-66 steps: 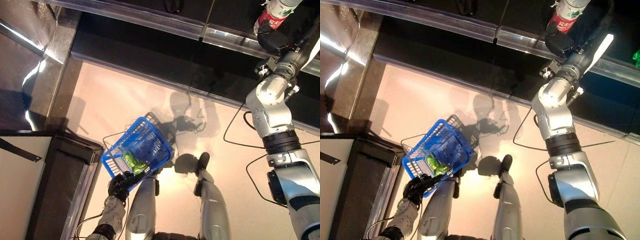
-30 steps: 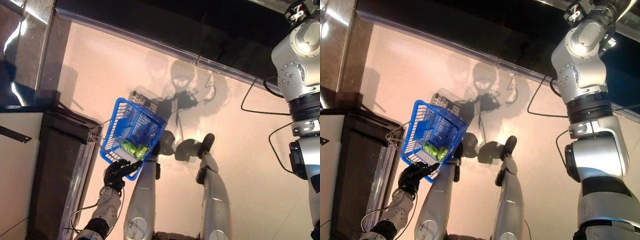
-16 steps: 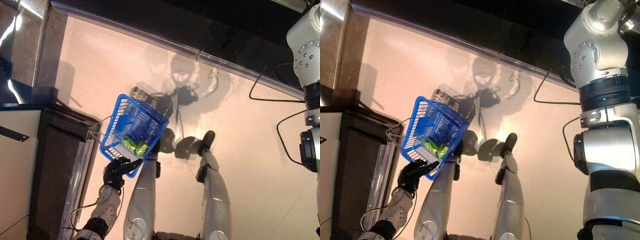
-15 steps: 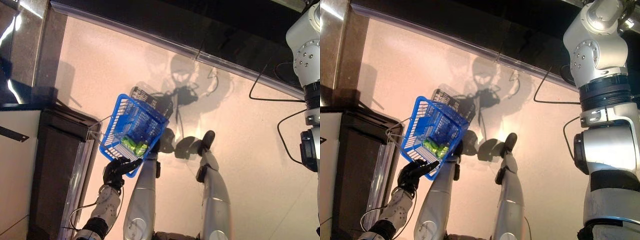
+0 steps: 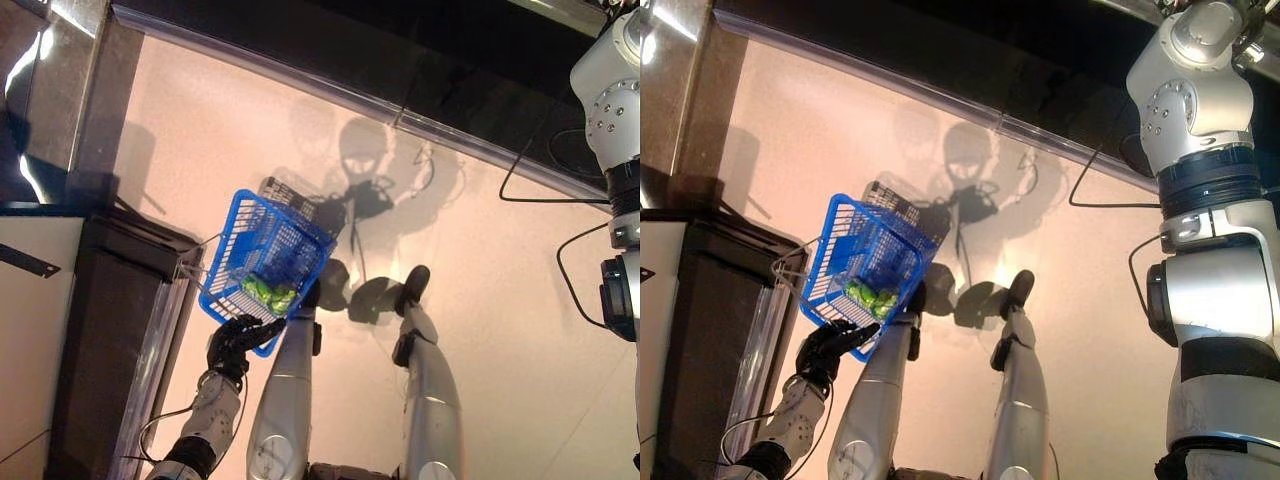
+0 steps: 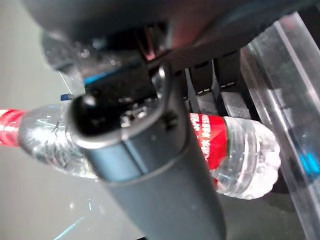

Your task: Pick up the drink and place into the basket.

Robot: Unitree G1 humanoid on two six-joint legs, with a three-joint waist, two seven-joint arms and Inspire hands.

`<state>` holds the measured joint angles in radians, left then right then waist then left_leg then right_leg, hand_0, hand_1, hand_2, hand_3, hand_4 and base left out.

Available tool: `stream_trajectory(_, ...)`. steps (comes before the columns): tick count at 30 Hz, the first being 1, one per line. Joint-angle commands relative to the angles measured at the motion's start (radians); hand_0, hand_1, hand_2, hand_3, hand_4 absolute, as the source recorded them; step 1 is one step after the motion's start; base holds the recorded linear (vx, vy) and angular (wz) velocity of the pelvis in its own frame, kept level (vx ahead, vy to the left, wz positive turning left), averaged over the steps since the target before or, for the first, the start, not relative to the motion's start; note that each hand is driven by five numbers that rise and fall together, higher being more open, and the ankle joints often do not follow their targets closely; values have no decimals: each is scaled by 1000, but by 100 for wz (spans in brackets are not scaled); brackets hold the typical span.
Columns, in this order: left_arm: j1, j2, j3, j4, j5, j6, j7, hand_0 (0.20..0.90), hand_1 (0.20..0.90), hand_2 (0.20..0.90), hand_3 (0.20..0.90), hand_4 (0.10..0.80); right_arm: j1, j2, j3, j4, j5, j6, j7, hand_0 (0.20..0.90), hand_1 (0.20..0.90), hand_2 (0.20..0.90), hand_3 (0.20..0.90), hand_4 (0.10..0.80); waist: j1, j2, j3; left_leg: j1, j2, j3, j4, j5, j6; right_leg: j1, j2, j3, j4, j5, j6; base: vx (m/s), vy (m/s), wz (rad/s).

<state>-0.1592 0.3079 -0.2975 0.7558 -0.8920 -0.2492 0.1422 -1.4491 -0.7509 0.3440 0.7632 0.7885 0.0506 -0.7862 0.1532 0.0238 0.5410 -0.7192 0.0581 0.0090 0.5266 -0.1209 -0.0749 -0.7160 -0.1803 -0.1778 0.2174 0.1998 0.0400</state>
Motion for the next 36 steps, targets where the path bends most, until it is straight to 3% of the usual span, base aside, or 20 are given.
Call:
stream_trajectory(1, 181, 99, 25, -59, -32, -76, -15, 300, 300, 300, 200, 100, -109, -146, 60, -106, -66, -169, 37, 300, 300, 300, 200, 100, 28, 11, -21, 9, -36, -67, -98, 72, 44, 46, 6, -33, 175, -235, 30, 0, 0, 0)
stream_trajectory(8, 197, 87, 51, -53, -43, -87, -56, 300, 300, 300, 200, 100, -85, -142, 27, -253, -169, -175, 71, 300, 300, 300, 200, 100, 28, 27, -21, 74, -36, -51, -103, 63, 42, 98, -5, -37, 192, -258, 29, -49, 27, -2)
stream_trajectory(9, 191, 88, 56, -55, -44, -84, -58, 300, 300, 300, 200, 100, -78, -142, 14, -287, -183, -163, 70, 300, 300, 300, 200, 100, 25, 27, -21, 62, -37, -45, -109, 88, 46, 91, -10, -48, 184, -238, 20, -49, 43, -2)
stream_trajectory(10, 196, 81, 62, -52, -41, -81, -64, 300, 300, 300, 200, 100, -46, -136, 1, -339, -198, -153, 69, 300, 300, 300, 200, 100, 24, 31, -21, 103, -35, -47, -108, 64, 41, 124, -8, -37, 196, -265, 29, -126, 62, -1)
stream_trajectory(14, 180, 61, 88, -33, -28, -74, -88, 300, 300, 300, 200, 100, 75, -118, -56, -503, -257, -109, 69, 300, 300, 300, 200, 100, 13, 35, -21, 155, -30, -28, -119, 80, 41, 178, -16, -49, 189, -258, 17, -51, 39, -3)
stream_trajectory(26, 197, -11, 172, 49, 1, -109, -126, 300, 300, 300, 200, 100, 436, -30, -250, -790, -334, -107, 182, 300, 300, 300, 200, 100, -23, 15, -21, 373, -23, -5, -161, 72, 25, 409, -20, -51, 125, -270, 9, 4, 10, 0)
stream_trajectory(31, 229, -40, 211, 44, 37, -138, -128, 300, 300, 300, 200, 100, 678, 28, -327, -907, -324, -143, 274, 300, 300, 300, 200, 100, -40, -8, -69, 439, -12, 3, -159, 57, 19, 498, -14, -51, 98, -278, 3, 67, 2, 0)
stream_trajectory(36, 241, -50, 227, 21, 43, -167, -142, 300, 300, 300, 200, 100, 853, 87, -324, -1001, -306, -141, 356, 300, 300, 300, 200, 100, -57, -26, -109, 488, 0, 13, -167, 45, 16, 554, -7, -38, 80, -282, 2, 84, -7, -4)
